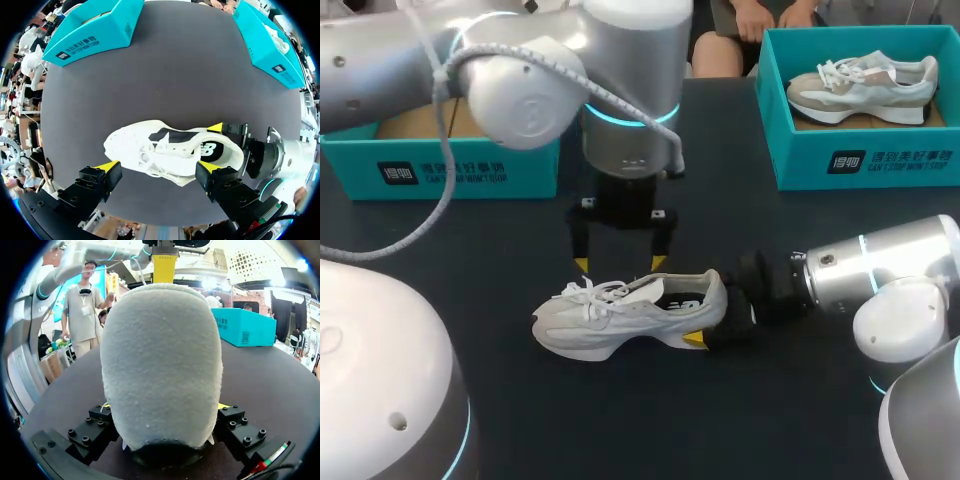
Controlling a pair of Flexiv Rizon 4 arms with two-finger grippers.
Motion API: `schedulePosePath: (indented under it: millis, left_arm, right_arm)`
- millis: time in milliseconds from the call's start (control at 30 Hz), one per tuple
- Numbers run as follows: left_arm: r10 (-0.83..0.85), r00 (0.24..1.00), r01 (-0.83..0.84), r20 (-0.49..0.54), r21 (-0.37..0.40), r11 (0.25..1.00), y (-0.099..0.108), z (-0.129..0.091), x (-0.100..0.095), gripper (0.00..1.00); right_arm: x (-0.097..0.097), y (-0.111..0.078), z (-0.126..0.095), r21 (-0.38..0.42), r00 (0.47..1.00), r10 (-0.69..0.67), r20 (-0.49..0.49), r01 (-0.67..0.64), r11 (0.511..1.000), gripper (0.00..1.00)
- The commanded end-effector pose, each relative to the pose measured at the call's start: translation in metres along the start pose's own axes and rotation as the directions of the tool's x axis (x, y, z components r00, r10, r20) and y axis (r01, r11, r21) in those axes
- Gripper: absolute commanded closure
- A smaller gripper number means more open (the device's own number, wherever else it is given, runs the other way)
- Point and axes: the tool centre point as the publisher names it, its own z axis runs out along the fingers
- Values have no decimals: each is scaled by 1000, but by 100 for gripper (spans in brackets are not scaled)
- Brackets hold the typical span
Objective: Take the shoe out of the shoebox, open the shoe tongue, remove and reinsert the insole, then place the shoe into the shoebox
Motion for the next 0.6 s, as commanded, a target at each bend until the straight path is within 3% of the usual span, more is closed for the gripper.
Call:
schedulePosePath:
  millis: [33,600]
  left_arm:
    - [1,998,-1,58,-6,1000,-1,13,39,0]
    - [-78,986,84,148,-38,996,1,48,57,0]
  right_arm:
    - [-2,-3,7,4,1000,0,1,0,1000,100]
    - [-2,-3,7,4,1000,0,1,0,1000,100]
